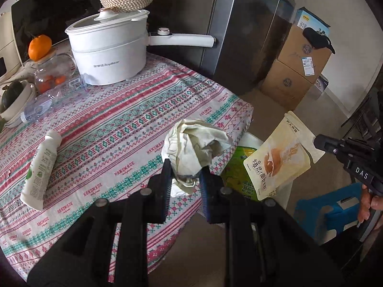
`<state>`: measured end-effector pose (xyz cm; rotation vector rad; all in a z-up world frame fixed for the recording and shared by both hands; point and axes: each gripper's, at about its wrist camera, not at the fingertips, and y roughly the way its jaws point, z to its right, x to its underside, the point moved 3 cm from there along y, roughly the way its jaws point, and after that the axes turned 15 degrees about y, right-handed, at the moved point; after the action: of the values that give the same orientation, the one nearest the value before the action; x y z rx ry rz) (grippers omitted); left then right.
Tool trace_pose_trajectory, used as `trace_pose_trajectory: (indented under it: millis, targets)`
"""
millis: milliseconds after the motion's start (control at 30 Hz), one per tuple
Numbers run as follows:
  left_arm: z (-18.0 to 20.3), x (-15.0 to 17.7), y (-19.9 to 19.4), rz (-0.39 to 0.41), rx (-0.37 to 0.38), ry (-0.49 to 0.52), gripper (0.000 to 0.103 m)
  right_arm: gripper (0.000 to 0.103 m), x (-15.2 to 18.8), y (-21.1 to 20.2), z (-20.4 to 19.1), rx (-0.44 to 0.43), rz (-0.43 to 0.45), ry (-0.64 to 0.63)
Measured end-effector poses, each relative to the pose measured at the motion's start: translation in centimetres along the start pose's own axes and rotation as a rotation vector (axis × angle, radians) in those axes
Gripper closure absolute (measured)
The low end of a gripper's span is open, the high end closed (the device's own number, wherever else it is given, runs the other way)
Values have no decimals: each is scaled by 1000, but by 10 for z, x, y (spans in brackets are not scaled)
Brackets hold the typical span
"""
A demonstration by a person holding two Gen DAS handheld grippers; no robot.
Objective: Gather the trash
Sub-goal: 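Open both grippers over the white bin to drop tissue and packet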
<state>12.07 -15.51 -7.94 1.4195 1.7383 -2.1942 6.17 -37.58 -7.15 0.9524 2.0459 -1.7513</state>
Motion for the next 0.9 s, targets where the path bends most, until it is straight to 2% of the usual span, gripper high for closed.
trace_pose_trajectory:
  millis: [333, 600, 733, 867, 900]
  targets:
    - [57, 0, 31, -58, 28, 120, 79, 101, 15, 32, 33, 36, -160, 78]
    - [82, 4, 47, -90, 41, 175, 79, 99, 23, 45, 46, 63, -218, 87]
    - [94, 8, 57, -108, 52, 197, 79, 84, 22, 45, 55, 65, -231, 128]
    - [105, 11, 67, -121, 54, 224, 79, 74, 20, 39, 60, 68, -209, 143]
    - [107, 12, 69, -125, 53, 230, 79, 68, 19, 38, 61, 70, -202, 147]
